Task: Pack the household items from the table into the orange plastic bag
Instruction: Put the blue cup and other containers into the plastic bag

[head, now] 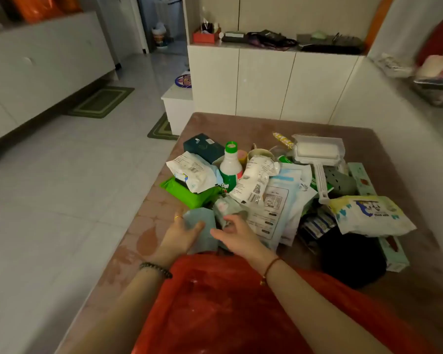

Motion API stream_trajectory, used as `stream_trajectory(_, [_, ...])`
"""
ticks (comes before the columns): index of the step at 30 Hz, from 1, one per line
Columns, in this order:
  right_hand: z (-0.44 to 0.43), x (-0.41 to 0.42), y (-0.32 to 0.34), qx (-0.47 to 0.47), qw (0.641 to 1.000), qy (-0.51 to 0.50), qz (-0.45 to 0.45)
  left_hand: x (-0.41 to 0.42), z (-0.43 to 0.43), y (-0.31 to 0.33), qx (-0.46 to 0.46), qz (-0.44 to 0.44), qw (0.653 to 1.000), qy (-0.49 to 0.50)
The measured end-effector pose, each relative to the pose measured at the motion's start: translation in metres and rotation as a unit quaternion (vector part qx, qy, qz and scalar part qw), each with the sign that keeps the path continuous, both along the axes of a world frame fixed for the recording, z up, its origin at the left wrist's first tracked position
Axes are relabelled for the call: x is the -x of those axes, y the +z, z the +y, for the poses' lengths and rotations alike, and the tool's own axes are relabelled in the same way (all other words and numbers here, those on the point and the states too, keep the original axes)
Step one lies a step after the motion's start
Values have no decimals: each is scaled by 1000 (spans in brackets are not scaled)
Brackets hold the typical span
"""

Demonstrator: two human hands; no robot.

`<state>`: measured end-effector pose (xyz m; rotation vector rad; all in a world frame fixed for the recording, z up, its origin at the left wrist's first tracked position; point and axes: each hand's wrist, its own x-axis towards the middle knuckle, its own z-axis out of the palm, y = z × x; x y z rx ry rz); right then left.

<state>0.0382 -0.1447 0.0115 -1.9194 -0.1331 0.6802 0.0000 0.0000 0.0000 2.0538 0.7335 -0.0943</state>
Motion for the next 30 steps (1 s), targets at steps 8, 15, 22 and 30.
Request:
stream_trajectory(8, [34,5,-28,-63,995,-45,55,-8,5,-8,79,-5,995,53])
stream_trajectory(15, [-5,26,44,-202,977,-15,-70,39,-19,88,53,-233,969,-67])
stream_trajectory(22, [-68,105,49,-248,969,-23,-7,111,-34,94,-17,-342,937,-69])
stream_trajectory(30, [-54,144,-15,-77,987,10,138,118,5,0,-57,27,996,-58])
